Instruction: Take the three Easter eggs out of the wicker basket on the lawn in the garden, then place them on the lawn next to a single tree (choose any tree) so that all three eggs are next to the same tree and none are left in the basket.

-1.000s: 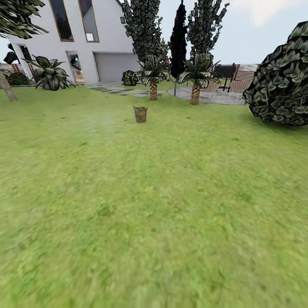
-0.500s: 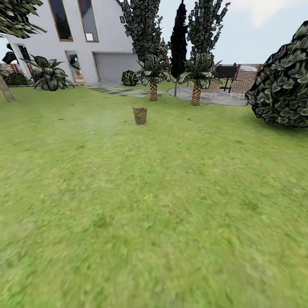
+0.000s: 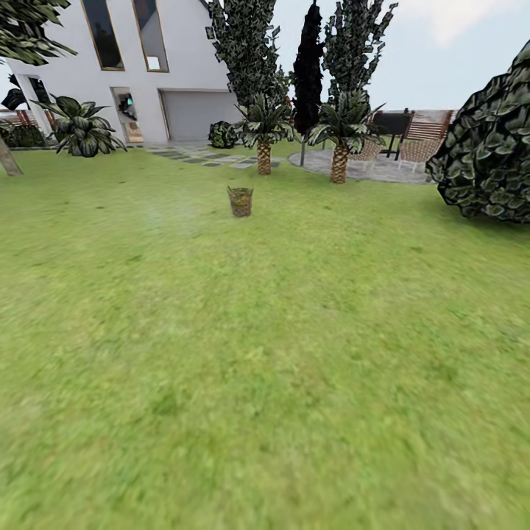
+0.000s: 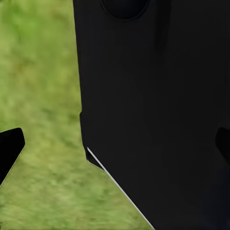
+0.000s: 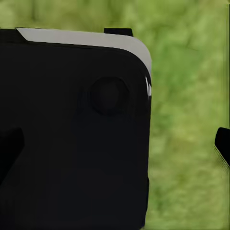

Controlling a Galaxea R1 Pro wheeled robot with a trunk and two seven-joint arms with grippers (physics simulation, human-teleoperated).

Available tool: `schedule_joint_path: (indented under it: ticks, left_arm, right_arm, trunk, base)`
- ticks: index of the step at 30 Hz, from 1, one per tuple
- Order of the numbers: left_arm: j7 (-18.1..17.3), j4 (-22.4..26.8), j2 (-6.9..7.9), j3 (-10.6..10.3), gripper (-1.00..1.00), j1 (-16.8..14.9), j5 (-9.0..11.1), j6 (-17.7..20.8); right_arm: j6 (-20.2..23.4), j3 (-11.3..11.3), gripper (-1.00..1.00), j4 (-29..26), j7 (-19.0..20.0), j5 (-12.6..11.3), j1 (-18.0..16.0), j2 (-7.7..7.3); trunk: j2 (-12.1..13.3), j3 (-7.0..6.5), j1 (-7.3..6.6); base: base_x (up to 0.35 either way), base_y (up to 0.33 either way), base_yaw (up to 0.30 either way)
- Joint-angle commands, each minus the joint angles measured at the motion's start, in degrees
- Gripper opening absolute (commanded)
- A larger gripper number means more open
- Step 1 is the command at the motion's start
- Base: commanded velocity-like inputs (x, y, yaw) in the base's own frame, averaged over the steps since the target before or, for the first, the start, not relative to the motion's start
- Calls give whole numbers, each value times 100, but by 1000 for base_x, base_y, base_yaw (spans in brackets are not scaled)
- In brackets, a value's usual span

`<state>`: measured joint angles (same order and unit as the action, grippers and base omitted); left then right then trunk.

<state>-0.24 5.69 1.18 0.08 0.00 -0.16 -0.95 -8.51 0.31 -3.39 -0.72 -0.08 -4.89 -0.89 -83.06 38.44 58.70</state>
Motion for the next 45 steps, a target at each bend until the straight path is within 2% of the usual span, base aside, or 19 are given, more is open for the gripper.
schedule_joint_path:
  ticks: [1, 45]
  left_arm:
    - [-3, 3, -1, 1, 100, 0, -2, -10]
    - [-2, 3, -4, 1, 100, 0, -2, -10]
  right_arm:
    - [-19, 4, 100, 5, -7, -1, -3, -1]
    - [-19, 4, 100, -36, -7, -1, -3, 9]
  trunk:
    - [-2, 4, 3]
    - [-2, 4, 3]
  base:
    - [337, 0, 0]
    - [337, 0, 0]
